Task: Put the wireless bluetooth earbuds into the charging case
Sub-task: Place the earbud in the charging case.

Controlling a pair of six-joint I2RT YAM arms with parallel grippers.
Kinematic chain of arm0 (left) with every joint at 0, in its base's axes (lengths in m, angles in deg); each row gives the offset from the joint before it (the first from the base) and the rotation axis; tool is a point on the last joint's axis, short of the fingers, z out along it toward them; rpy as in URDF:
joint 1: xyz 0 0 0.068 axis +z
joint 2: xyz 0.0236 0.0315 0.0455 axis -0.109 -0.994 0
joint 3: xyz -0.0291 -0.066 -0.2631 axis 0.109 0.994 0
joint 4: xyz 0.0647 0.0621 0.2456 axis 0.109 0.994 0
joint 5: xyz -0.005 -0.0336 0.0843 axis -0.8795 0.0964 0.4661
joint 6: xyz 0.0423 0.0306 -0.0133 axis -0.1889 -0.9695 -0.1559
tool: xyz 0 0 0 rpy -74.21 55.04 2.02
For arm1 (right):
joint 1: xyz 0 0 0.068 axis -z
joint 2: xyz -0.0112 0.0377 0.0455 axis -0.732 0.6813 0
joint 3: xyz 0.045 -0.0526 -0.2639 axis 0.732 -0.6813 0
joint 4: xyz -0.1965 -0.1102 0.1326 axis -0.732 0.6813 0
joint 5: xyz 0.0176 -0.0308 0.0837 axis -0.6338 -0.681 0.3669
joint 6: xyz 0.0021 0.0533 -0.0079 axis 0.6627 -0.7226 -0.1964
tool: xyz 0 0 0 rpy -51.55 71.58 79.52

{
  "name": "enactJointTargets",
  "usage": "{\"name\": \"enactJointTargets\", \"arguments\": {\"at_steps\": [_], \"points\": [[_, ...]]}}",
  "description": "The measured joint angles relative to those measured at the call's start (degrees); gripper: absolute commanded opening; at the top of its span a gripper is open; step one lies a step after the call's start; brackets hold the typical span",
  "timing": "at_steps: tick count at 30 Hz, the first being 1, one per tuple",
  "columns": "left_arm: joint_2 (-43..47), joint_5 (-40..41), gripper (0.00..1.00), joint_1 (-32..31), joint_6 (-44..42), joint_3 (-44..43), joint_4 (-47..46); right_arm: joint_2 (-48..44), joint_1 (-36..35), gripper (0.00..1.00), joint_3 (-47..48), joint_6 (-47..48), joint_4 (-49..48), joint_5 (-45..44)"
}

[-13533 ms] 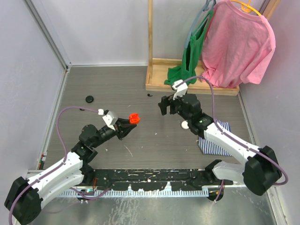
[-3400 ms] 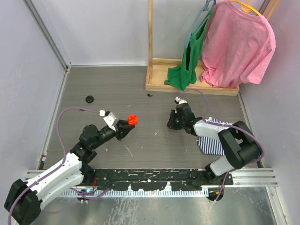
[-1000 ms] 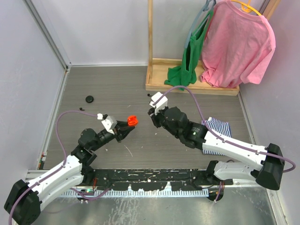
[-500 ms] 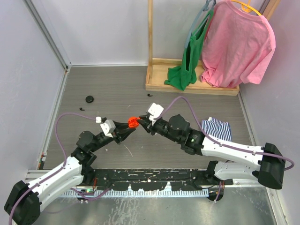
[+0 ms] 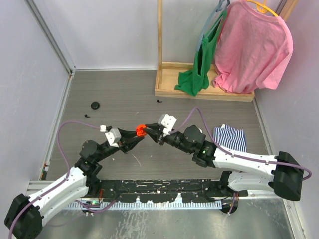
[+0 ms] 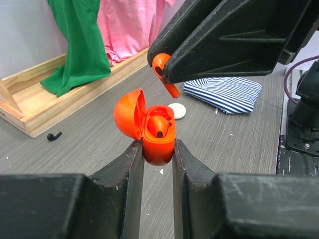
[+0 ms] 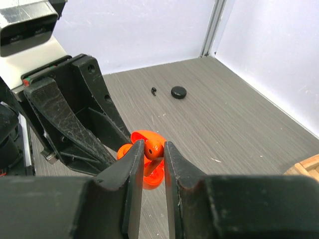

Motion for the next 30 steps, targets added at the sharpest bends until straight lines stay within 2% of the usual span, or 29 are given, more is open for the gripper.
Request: {"name": "enactJointTargets", "arguments": {"at_steps": [30], "points": [[0.9, 0.0, 0.07, -0.1, 1.7, 0.2, 0.0, 3.1, 0.0, 0.11, -3.2, -1.4, -9.7, 2.1]]}}
